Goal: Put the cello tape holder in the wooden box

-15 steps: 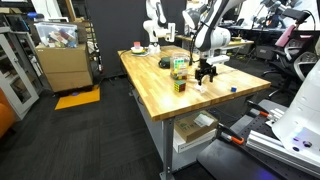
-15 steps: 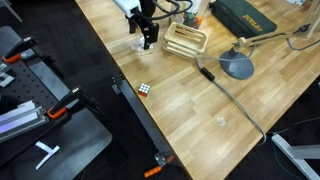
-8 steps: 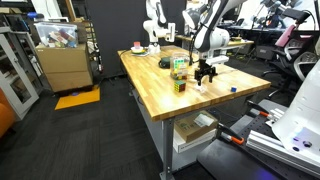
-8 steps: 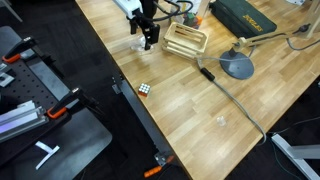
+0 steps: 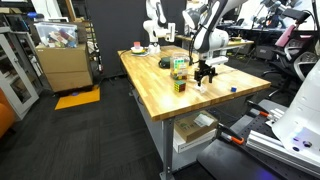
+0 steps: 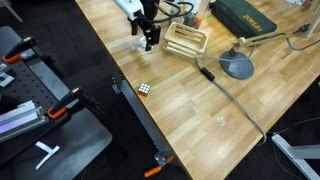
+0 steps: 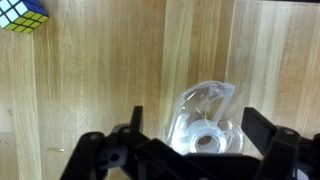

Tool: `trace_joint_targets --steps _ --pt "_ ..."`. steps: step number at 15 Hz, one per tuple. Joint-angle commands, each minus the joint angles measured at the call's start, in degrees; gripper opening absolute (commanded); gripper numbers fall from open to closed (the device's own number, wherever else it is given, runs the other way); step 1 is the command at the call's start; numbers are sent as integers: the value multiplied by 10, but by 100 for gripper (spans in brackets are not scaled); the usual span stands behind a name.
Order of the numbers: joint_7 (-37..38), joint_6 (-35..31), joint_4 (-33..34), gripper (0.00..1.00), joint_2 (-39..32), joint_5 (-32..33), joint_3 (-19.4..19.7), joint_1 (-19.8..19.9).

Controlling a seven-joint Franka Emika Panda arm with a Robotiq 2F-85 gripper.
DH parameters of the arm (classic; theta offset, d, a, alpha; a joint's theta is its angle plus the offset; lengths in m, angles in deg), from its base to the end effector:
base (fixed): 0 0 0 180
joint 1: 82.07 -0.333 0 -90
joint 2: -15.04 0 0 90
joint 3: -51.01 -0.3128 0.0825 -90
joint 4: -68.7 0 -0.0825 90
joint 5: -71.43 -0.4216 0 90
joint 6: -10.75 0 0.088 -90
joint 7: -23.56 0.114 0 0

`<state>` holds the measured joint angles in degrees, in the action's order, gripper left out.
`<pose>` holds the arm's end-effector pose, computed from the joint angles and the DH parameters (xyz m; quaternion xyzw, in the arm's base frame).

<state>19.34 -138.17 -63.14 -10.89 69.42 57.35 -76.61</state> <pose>0.5047 -0.1120 0.0945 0.9940 -0.0779 -0.0770 0.0059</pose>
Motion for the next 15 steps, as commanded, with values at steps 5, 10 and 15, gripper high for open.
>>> trace_joint_targets --steps 5,10,15 --pt "7 14 20 100 -17 6 -1 11" --pt "2 21 35 100 -36 0 -3 23" --pt "1 30 47 100 -52 -2 -5 30"
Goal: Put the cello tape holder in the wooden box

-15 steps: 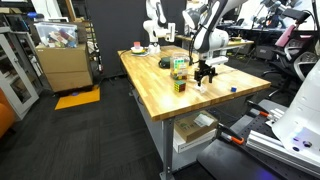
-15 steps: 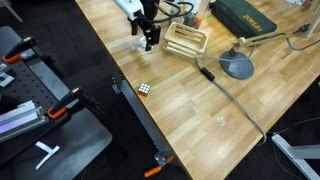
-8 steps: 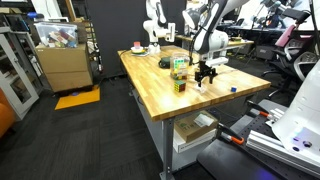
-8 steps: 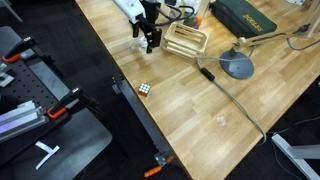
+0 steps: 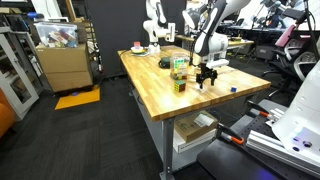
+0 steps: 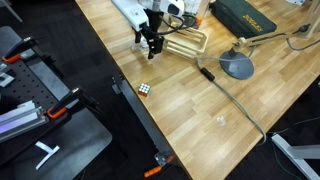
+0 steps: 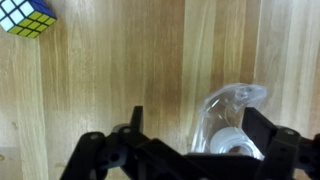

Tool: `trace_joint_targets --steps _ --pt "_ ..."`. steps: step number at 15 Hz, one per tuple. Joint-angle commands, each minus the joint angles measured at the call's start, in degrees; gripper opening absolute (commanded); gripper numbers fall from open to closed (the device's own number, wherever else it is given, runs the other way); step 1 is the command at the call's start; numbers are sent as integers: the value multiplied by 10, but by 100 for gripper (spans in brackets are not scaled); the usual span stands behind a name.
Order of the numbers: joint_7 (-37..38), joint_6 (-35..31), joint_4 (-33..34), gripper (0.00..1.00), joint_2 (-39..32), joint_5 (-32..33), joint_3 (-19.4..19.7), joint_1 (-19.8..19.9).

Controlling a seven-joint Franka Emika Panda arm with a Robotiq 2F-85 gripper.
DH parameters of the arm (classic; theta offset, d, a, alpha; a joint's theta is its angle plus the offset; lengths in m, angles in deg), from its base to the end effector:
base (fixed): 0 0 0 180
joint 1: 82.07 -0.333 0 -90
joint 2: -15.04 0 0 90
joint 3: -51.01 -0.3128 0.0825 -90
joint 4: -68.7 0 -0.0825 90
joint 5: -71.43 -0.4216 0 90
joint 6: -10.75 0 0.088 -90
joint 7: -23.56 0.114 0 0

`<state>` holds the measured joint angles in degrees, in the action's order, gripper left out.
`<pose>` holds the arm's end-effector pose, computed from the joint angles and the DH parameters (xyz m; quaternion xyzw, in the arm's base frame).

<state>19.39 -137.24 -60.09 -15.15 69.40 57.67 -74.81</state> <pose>0.5053 -0.1331 0.0713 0.9908 -0.0953 -0.0959 0.0069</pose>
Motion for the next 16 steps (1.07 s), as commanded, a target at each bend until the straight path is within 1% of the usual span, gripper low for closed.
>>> trace_joint_targets --steps 1,2,3,4,5,6,7,8,12,13,16 --pt "0 22 19 100 -11 -2 -9 12" --pt "-2 23 20 100 -12 -4 -10 13" --pt "-5 20 20 75 -11 -8 -13 16" --pt "-7 19 20 72 -10 -10 -15 18" --pt "-8 19 20 66 -9 -12 -17 19" --pt "-9 19 19 58 -7 -15 -19 21" --pt "-10 19 18 53 -4 -18 -21 22" --pt "-11 19 16 44 -2 -20 -22 22" --pt "-15 15 -1 16 11 -31 -27 27" --pt "-19 11 -7 12 17 -35 -30 29" --pt "-48 3 -41 11 51 -53 -49 37"
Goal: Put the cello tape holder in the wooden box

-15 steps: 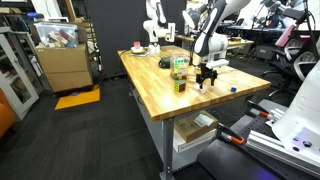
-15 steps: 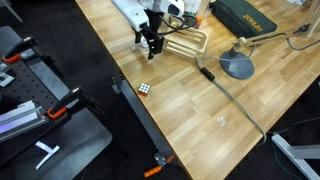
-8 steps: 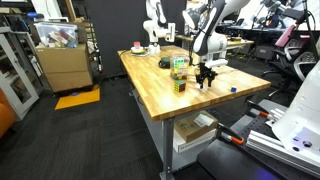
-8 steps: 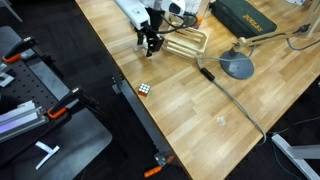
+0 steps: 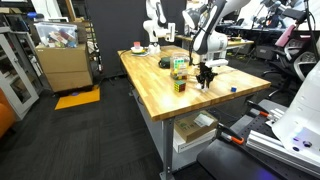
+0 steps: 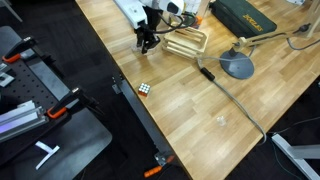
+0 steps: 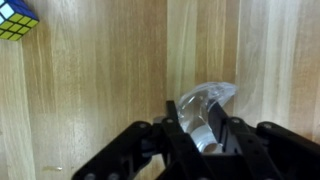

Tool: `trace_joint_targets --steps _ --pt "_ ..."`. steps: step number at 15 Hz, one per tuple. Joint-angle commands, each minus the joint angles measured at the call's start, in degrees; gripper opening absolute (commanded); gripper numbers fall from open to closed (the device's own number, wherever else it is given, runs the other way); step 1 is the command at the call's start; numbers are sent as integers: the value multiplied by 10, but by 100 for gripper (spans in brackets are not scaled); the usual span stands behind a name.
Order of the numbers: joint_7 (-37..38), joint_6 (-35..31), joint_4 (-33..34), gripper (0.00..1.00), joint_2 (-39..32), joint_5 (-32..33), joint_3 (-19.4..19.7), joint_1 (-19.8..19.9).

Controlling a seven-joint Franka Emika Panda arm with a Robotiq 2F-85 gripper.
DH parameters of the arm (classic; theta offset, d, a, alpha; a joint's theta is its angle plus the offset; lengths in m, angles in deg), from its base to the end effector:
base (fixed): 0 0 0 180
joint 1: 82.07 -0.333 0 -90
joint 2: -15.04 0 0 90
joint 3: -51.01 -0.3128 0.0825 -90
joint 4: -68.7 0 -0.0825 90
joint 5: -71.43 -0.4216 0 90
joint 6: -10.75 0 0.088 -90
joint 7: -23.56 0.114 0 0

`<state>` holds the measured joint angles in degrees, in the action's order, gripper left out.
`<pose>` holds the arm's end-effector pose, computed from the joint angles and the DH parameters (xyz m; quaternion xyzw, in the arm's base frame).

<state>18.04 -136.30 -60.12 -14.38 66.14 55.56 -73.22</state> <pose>0.5074 -0.1268 0.0760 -0.9897 0.1060 0.0944 0.0171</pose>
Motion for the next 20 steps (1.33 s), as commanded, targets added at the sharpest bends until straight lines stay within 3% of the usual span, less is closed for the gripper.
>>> trace_joint_targets --steps 1,5,7,10,13,16,20 --pt "-45 -8 -53 11 59 -27 -36 22" --pt "-87 -17 -108 11 154 -60 -64 13" --pt "-73 -40 -123 11 197 -55 -55 0" --pt "-65 -78 -119 11 244 -100 -46 2" --pt "-17 -125 -98 11 252 -113 -21 -4" --pt "82 -185 -89 11 233 -73 5 -5" --pt "202 -210 -69 11 188 -57 40 -8"
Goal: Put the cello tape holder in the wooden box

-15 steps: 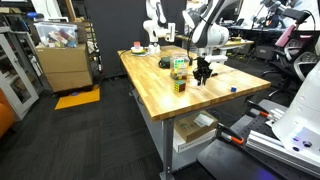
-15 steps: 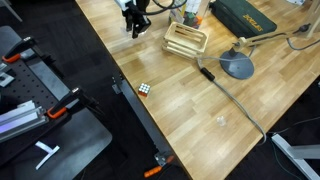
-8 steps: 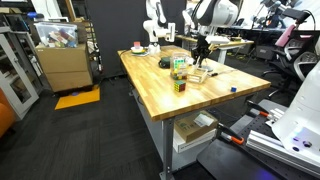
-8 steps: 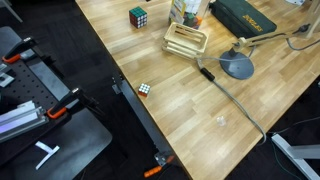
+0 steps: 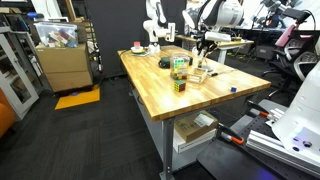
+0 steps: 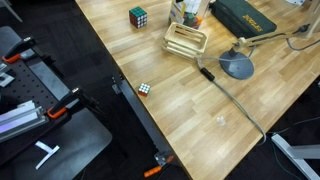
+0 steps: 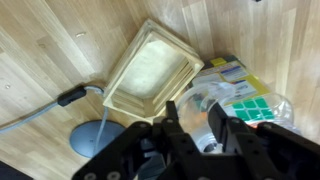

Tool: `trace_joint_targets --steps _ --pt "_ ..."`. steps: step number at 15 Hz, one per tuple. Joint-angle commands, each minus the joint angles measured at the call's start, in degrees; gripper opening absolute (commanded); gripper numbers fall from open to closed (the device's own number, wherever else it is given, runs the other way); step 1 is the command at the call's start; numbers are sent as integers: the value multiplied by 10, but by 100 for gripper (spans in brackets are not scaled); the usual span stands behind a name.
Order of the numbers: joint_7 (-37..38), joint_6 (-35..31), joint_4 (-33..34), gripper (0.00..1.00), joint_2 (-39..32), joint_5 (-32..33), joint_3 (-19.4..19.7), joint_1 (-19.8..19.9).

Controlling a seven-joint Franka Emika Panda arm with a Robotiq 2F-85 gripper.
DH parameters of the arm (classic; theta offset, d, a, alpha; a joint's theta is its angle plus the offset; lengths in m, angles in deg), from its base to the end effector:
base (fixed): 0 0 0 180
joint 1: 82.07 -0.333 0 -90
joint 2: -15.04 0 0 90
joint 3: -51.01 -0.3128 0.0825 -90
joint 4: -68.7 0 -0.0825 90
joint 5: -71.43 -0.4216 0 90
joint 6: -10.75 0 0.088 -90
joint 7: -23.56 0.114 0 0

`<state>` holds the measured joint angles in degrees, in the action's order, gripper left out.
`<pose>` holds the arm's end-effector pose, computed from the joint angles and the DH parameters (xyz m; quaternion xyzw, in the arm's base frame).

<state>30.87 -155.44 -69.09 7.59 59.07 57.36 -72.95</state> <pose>0.5289 -0.1599 0.2580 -0.9396 0.2876 -0.1840 0.0244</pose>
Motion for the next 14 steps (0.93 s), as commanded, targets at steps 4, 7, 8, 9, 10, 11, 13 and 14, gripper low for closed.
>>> trace_joint_targets --steps 4,7,8,9,10,11,13,14 --pt "125 -8 56 11 -83 -4 37 -11" --pt "134 6 85 11 -119 -15 32 -10" --pt "138 10 92 11 -128 -16 33 -12" --pt "144 14 97 11 -138 -15 34 -15" --pt "147 17 102 11 -146 -17 33 -14" --pt "147 21 108 11 -155 -19 31 -13" --pt "146 27 119 13 -170 -16 32 -14" --pt "147 30 124 16 -177 -14 34 -15"
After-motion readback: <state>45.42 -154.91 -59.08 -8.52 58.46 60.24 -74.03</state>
